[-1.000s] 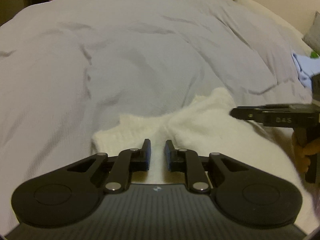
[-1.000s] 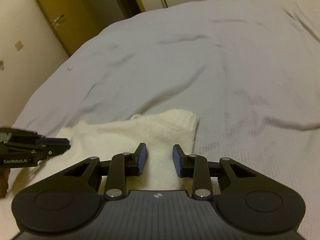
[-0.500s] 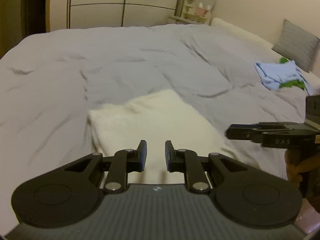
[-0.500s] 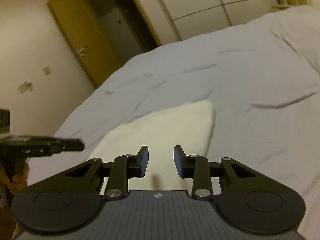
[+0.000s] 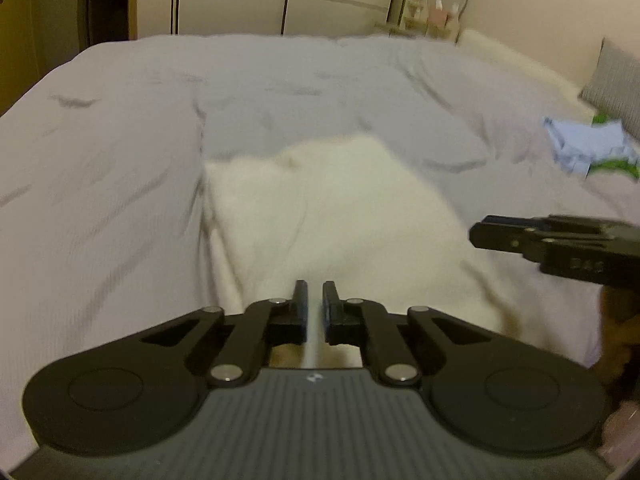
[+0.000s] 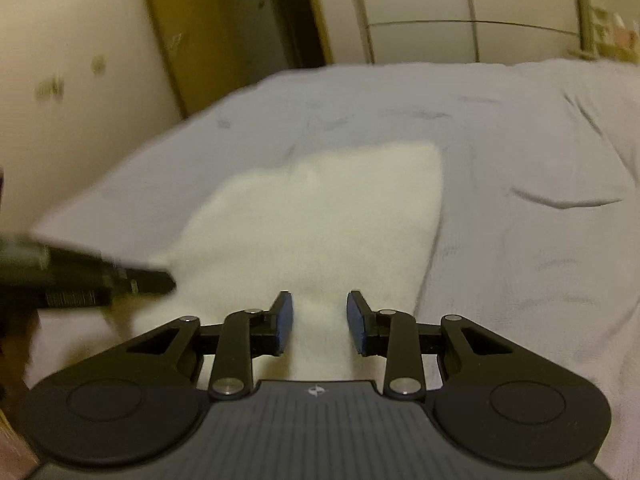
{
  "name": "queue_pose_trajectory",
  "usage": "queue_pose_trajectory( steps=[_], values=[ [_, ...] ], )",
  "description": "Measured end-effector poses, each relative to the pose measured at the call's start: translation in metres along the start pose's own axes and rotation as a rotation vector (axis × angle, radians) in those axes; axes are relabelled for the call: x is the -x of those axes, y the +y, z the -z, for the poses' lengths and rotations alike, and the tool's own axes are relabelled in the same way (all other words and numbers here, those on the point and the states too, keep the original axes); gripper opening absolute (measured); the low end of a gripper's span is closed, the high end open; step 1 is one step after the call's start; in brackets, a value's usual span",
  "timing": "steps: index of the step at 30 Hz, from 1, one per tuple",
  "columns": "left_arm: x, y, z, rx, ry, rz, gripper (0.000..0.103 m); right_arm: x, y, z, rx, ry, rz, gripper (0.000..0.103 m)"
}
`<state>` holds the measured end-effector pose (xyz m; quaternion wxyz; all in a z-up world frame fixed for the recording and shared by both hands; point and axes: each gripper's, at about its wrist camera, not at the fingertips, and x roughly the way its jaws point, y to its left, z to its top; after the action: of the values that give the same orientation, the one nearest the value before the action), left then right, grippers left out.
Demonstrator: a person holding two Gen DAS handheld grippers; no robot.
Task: Fold clothes
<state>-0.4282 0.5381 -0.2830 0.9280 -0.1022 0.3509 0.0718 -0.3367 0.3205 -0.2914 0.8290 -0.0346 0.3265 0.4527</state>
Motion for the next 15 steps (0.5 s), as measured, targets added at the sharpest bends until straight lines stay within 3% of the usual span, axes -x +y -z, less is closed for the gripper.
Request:
queue_pose_trajectory(
  steps=[4, 8, 10, 12, 15],
  values=[
    [-0.013, -0.003, -0.018, -0.018, -0.016, -0.017, 0.010, -0.004, -0.006, -0.023, -0.015, -0.068, 0.020, 0.033],
    [-0.023, 0.000, -0.014, 0.001, -0.001, -0.028, 0.012, -0.037, -0.008, -0.020, 0.001, 0.002, 0.037, 0.033],
    [-0.029, 0.001, -0.011, 0.011, 0.007, -0.033, 0.012, -0.053, -0.001, -0.004, 0.068, 0.050, 0.064, 0.033],
    [-0.034, 0.002, -0.009, 0.020, 0.015, -0.038, 0.013, -0.061, 0.009, 0.007, 0.137, 0.055, 0.108, 0.033],
    [-0.041, 0.003, -0.005, 0.034, 0.026, -0.046, 0.013, -0.061, 0.012, 0.006, 0.134, 0.055, 0.122, 0.033]
  ],
)
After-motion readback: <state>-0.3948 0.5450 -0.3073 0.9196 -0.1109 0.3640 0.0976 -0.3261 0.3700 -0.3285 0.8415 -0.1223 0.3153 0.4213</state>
